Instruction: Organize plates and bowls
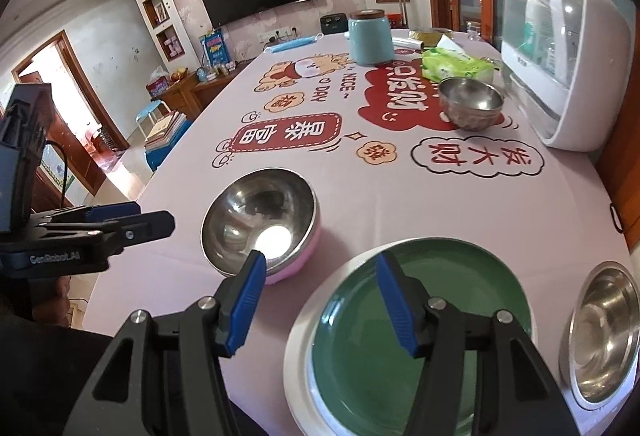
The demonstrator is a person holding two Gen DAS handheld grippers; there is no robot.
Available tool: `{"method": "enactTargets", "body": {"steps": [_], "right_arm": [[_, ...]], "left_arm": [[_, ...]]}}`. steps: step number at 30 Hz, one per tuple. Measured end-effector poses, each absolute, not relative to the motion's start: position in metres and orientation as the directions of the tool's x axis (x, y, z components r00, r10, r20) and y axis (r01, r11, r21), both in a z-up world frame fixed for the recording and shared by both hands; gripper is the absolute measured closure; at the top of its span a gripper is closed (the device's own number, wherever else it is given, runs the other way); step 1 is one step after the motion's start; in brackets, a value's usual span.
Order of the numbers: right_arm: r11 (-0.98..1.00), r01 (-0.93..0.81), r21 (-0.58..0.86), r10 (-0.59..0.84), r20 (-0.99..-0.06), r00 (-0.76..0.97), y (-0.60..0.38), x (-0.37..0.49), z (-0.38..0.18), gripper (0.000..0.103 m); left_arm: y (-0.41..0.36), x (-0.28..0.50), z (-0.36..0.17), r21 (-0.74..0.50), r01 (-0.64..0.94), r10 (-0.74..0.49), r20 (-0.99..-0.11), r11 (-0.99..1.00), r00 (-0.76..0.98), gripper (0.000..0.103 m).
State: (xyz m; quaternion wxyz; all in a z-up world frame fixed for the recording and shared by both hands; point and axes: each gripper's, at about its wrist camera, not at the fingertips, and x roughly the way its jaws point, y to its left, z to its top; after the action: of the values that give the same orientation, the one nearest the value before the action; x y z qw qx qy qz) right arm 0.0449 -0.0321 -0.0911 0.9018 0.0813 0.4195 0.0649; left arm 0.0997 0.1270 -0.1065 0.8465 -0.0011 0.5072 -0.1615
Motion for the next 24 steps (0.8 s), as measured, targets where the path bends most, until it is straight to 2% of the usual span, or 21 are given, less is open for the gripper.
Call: {"method": "enactTargets", "body": {"steps": [21, 24], "right_arm": [[0.985, -0.112, 0.134, 0.174, -0.814, 0.554, 0.005, 0.082, -0.118, 0.045], [0.984, -0.128, 0.127, 0.177, -0.819, 0.546, 0.010, 0.086, -0.121, 0.045]], "left_arm": [[0.121, 0.147, -0.167, -0.220, 0.274, -0.287, -0.928, 0.936, 0.236, 0.024], [0.118, 0.149, -0.171, -0.222, 0.283, -0.289, -0.932, 0.933, 0.221, 0.027]]}}
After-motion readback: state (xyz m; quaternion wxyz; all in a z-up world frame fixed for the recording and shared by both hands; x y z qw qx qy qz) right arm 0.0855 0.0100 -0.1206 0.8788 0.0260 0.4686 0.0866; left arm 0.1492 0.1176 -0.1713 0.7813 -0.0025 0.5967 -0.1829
